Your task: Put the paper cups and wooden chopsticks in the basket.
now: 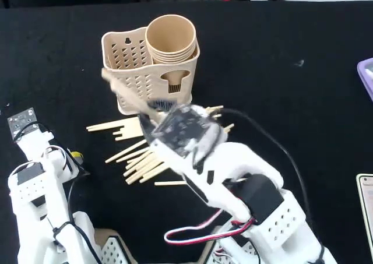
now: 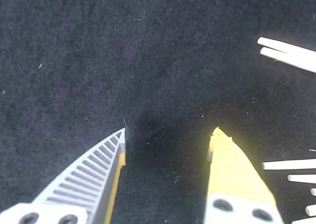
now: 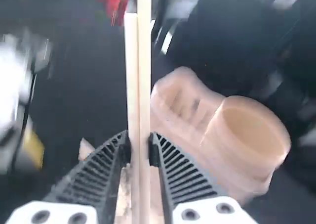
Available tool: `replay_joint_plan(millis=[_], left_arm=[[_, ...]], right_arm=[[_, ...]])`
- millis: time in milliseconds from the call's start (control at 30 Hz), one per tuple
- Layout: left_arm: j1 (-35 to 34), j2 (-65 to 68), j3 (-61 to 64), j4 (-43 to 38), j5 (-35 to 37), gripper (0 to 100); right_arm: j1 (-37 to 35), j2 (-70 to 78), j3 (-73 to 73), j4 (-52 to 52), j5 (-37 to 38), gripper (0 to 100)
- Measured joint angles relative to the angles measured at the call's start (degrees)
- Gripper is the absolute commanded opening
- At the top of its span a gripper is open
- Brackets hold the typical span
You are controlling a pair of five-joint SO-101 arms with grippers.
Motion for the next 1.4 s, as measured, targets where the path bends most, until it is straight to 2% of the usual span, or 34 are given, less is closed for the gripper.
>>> replay_joint_plan(millis=[67,233,400,633,800,967,1133,1400], left_arm=[[0.0,0.0,0.0,0.0,0.0,27],[0.0,0.0,0.0,0.0,0.0,27],[0.0,0.0,0.0,0.0,0.0,27],[0.0,0.0,0.0,0.0,0.0,27],[0.0,0.0,0.0,0.0,0.0,27],[0.0,0.0,0.0,0.0,0.0,27],[0.0,0.0,0.0,0.0,0.0,27],[0.0,0.0,0.0,0.0,0.0,27]], right_arm=[[0.0,1.58,0.0,-9.14,-2.73,1.1],[0.0,10.9,-1.14,-27.43,-3.87,1.1],[0.0,24.0,-9.85,-35.25,-4.31,1.1],[3.69,41.32,-25.14,-36.22,-4.31,1.1],[4.57,48.79,-28.22,-36.22,-4.31,1.1],[4.75,50.11,-27.43,-36.22,-4.31,1.5],[4.75,50.2,-26.46,-33.49,-4.31,9.7],[5.71,50.2,-26.46,-30.59,-9.23,9.6]])
